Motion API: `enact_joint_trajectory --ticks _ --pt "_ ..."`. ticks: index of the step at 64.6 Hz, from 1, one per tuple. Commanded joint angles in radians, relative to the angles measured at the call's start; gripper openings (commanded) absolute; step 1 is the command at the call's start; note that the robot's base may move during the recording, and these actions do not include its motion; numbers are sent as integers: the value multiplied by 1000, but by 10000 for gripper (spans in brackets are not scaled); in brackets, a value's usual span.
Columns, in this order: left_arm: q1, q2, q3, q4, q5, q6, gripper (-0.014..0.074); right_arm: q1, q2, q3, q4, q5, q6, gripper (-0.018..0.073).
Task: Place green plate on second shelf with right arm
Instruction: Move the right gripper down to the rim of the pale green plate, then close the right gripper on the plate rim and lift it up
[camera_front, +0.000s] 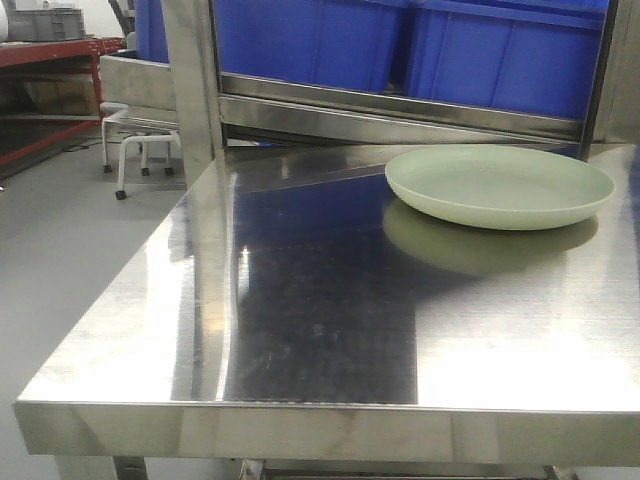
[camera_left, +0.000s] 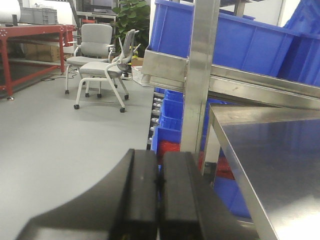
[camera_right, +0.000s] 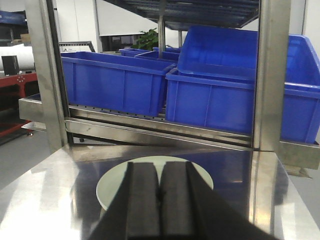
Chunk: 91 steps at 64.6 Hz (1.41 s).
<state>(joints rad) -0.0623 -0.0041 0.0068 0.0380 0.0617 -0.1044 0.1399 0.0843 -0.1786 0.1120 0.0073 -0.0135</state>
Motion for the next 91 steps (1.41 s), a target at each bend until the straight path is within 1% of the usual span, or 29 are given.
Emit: enact_joint_trajectory --ticks 1,10,16,23,28,31,35,42,46,51,56,61,64,71,74,82,86,91 --pt "0 -17 41 -3 -82 -4 131 1 118 -120 -10 -60 1 22" --pt "0 -17 41 -3 -82 -4 131 1 339 -218 -10 -89 1 22" --pt "0 -17 41 -3 -82 -4 131 1 478 -231 -10 -193 1 22" --pt "0 -17 41 -3 -82 -4 131 1 581 -231 -10 -244 1 22" --pt "0 -17 41 -3 -82 -4 131 1 657 -236 -9 -371 1 22" --pt "0 -17 41 -3 -82 -4 131 -1 700 -264 -5 -380 1 22" --pt "0 -17 41 -3 -82 -4 131 -1 774 -333 0 -310 1 22" --pt "0 -17 41 -3 -82 -4 131 -1 936 -519 -1 -55 1 22" --pt "0 -17 41 -3 -82 -4 131 -1 1021 -639 -1 50 1 22" --pt "0 -17 41 -3 -82 -4 131 -1 1119 -754 -3 155 1 22" --pt "0 -17 41 -3 -82 -4 131 -2 1207 -870 -36 232 1 25" --pt "0 -17 41 -3 -82 -4 131 -10 1286 -970 -86 278 1 62" --pt "0 -17 41 -3 -82 -4 131 -21 1326 -1009 -93 290 1 102" --pt "0 -17 41 -3 -82 -4 131 -84 1433 -1089 -75 295 14 241" --pt "0 -17 41 -3 -82 -4 131 -117 1476 -1120 -48 309 33 280" --pt "0 -17 41 -3 -82 -4 131 -184 1576 -1213 0 416 31 293" --pt "0 -17 41 -3 -82 -4 131 -189 1619 -1263 -1 474 28 293" --pt "0 -17 41 -3 -82 -4 131 -189 1667 -1301 -1 510 28 296"
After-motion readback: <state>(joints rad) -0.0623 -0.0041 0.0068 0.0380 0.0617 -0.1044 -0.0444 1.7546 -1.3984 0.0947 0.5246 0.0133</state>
